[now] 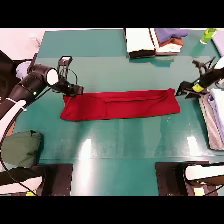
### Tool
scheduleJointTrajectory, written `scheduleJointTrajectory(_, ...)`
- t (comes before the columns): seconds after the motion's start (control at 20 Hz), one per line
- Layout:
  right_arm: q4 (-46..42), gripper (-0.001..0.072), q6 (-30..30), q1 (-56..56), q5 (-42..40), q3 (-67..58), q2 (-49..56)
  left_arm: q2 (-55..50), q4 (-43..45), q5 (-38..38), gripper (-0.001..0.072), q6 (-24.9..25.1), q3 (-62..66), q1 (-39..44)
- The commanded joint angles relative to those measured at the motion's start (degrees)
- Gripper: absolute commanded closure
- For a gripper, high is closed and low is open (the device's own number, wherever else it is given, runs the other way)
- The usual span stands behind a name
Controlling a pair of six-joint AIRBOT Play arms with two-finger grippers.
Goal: Fold the shirts.
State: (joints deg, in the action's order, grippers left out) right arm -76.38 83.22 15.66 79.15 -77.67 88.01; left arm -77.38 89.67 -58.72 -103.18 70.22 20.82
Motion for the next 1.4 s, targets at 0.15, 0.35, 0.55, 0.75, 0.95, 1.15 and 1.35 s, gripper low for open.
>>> scheduleJointTrajectory(0.15,4.00,0.0115,-0.90,1.07,-9.60,9.97,-0.55,-0.94,-3.02,4.48,0.0678,0.09,-0.02,6.21)
scheduleJointTrajectory(0.35,4.83,0.0156,-1.25,-0.63,-11.52,10.54,-0.02,-2.75,-9.68,5.88,0.0678,0.13,-0.02,6.75)
scheduleJointTrajectory(0.55,4.31,0.0283,-1.22,-3.98,-11.47,9.20,1.66,-4.26,-12.85,7.54,0.0678,0.17,0.00,6.75)
scheduleJointTrajectory(0.75,4.26,0.0695,-2.75,-4.50,-11.08,9.20,0.70,-5.79,-16.76,9.09,0.0679,1.81,0.00,6.75)
scheduleJointTrajectory(0.95,4.85,0.0697,-2.71,-4.92,-9.31,7.58,-6.62,-10.32,-25.14,11.63,0.0680,6.38,2.25,6.78)
scheduleJointTrajectory(1.15,4.94,0.0698,-1.05,-9.46,-1.62,-1.84,-12.31,-17.62,-27.32,11.74,0.0680,8.20,9.16,9.05)
scheduleJointTrajectory(1.35,7.21,0.0698,1.29,-16.44,0.87,-10.62,-14.93,-23.87,-27.34,11.74,0.0680,8.33,15.28,13.57)
